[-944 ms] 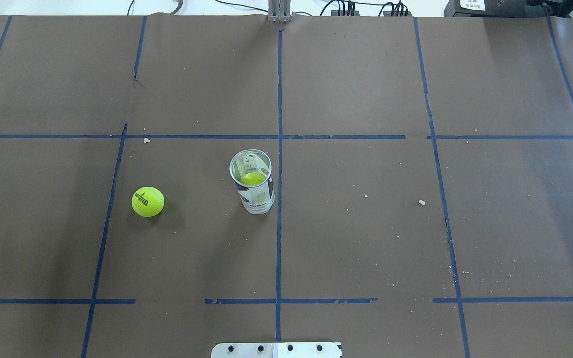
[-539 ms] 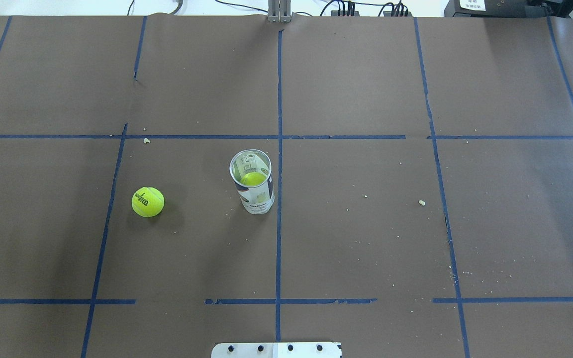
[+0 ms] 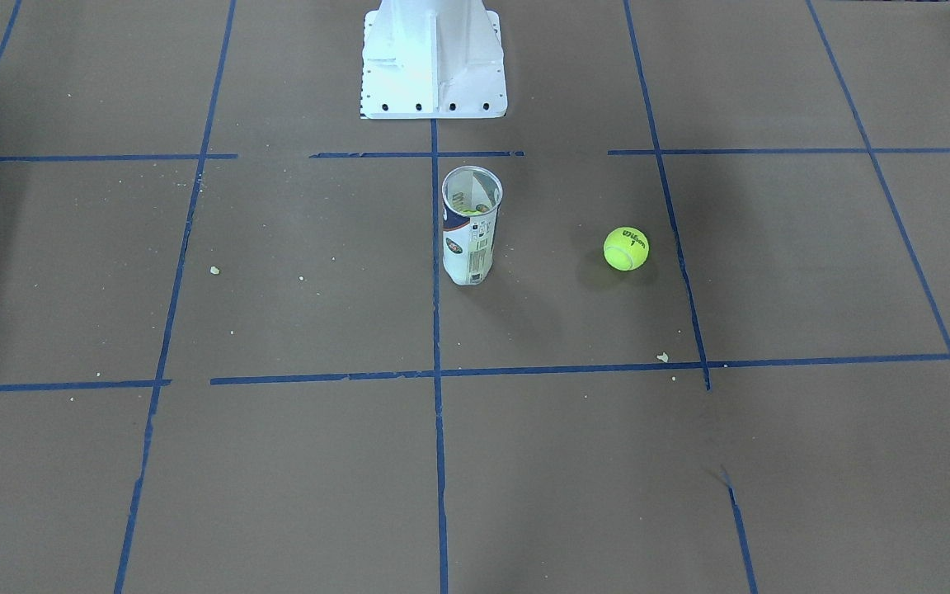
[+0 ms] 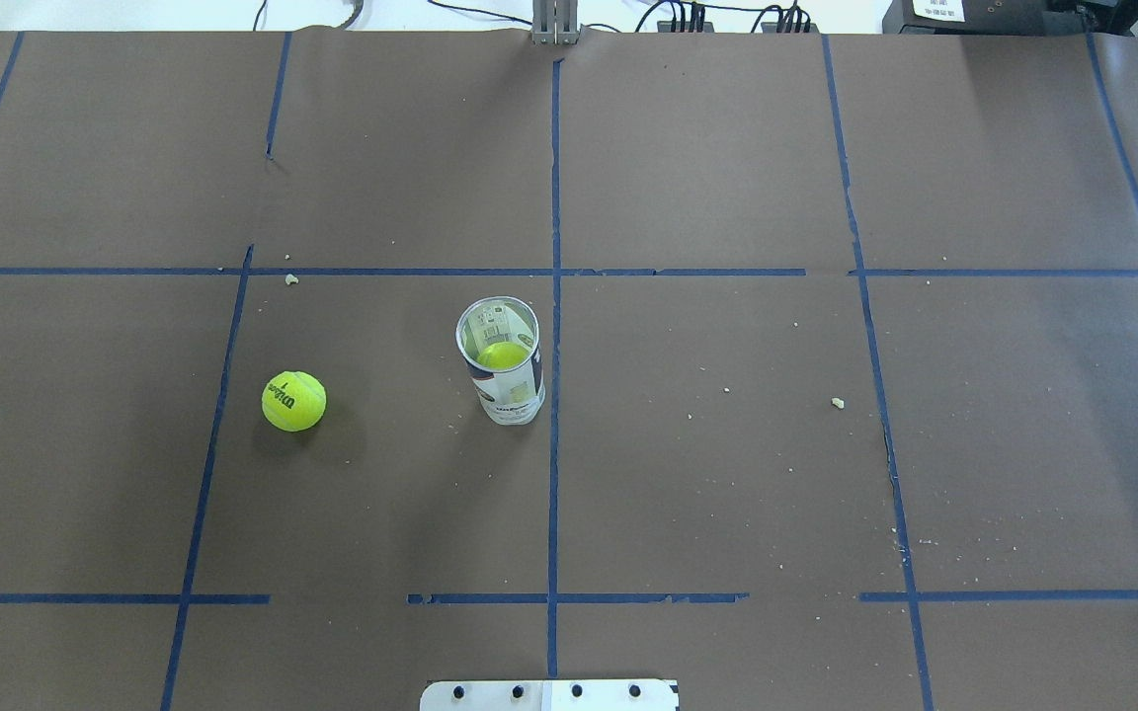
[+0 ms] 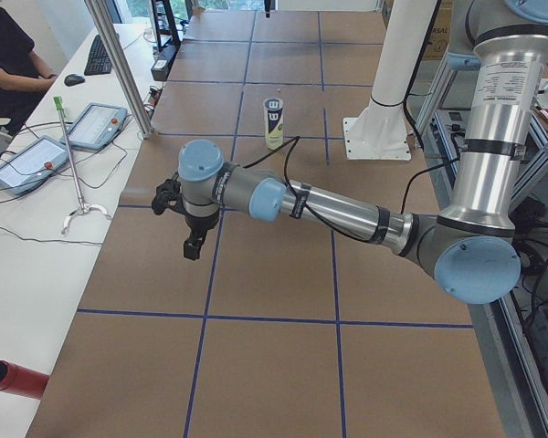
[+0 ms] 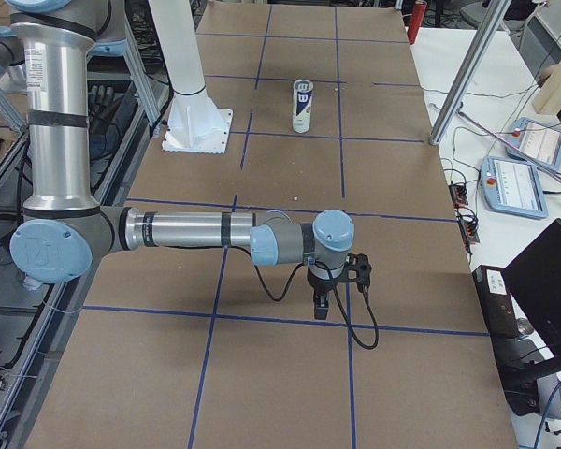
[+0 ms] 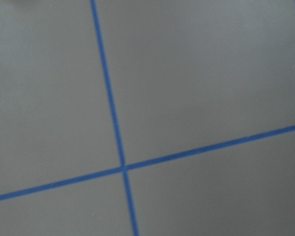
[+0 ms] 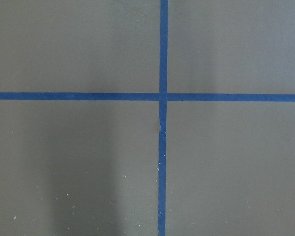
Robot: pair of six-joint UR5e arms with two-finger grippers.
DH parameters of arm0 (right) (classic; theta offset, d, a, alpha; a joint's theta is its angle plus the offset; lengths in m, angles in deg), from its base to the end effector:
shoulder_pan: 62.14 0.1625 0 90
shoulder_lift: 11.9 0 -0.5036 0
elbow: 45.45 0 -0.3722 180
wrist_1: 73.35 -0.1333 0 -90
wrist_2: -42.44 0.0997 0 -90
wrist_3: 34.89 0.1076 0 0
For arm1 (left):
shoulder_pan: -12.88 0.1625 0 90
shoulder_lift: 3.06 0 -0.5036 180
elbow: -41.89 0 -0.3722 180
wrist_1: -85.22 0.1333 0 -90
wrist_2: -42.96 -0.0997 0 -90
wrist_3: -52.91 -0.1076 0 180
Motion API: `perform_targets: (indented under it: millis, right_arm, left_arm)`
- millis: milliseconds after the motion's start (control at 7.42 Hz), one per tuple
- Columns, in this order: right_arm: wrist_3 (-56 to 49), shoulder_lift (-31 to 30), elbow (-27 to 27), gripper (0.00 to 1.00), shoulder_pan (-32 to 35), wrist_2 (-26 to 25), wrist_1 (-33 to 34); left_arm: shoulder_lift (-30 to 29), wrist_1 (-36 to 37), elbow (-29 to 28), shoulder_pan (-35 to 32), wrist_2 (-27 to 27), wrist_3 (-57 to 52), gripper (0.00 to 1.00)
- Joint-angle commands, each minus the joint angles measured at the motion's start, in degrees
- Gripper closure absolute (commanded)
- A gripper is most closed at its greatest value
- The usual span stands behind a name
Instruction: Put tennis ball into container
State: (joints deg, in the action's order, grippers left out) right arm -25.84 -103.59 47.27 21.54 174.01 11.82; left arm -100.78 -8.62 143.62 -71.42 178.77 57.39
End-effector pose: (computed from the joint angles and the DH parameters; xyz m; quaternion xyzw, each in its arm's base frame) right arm 0.0104 -0.4687 0.7291 0.0000 -0.3576 0.0041 0.9339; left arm -0.0023 -0.5427 0.5671 0.1514 0.3962 0.0882 0.9013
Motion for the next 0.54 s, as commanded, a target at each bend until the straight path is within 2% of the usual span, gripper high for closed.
perform_targets:
  millis: [0, 135, 404]
  right_arm:
    - [0.0, -0.07, 0.0, 0.0, 0.0, 0.0, 0.0]
    - [0.0, -0.07, 0.0, 0.0, 0.0, 0.0, 0.0]
    - [0.0, -0.07, 0.0, 0.0, 0.0, 0.0, 0.0]
  left_arm:
    - [-0.9, -0.37, 6.71, 7.88, -0.71, 8.48, 0.0]
    - [-1.25, -0.2, 10.83, 11.41, -6.11, 13.06, 0.0]
    - [-1.95, -0.11, 10.43, 13.02, -6.17, 13.54, 0.0]
